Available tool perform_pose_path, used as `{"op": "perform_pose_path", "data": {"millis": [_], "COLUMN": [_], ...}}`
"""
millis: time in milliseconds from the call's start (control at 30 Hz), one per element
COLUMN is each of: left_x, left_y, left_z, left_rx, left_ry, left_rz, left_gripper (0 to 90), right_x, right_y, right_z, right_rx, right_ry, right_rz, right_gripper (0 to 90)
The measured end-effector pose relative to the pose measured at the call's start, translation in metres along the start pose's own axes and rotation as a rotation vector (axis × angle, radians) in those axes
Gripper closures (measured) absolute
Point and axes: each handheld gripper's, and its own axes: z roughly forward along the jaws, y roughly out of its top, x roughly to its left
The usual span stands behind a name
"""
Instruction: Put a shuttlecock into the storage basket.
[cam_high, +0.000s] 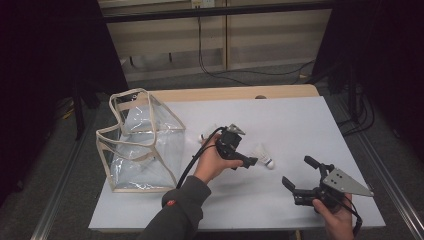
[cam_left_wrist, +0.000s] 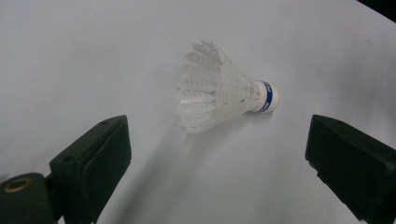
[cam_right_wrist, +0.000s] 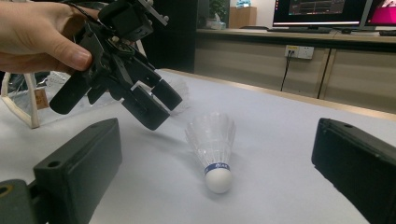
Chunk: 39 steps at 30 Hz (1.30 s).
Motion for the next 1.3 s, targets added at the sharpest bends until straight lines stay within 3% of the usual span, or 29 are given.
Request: {"op": "perform_pose_path", "data": {"millis": [567, 1300], "left_x": [0.001, 0.003], "left_y": [-0.001, 0.001], "left_z": [0.011, 0.018], "left_rx": [-0.002, -0.005], "left_ry": [-0.014, -0.020], "left_rz": [0.009, 0.025], "left_gripper": [12.8, 26.7], "right_x": [0.000, -0.001], "right_y": [0.000, 0.000], "right_z": [0.000, 0.000], "right_rx": [0.000, -0.001], "right_ry": [0.001, 0.000], "right_rz": [-0.002, -0.001], "right_gripper": [1.6, 1.8]}}
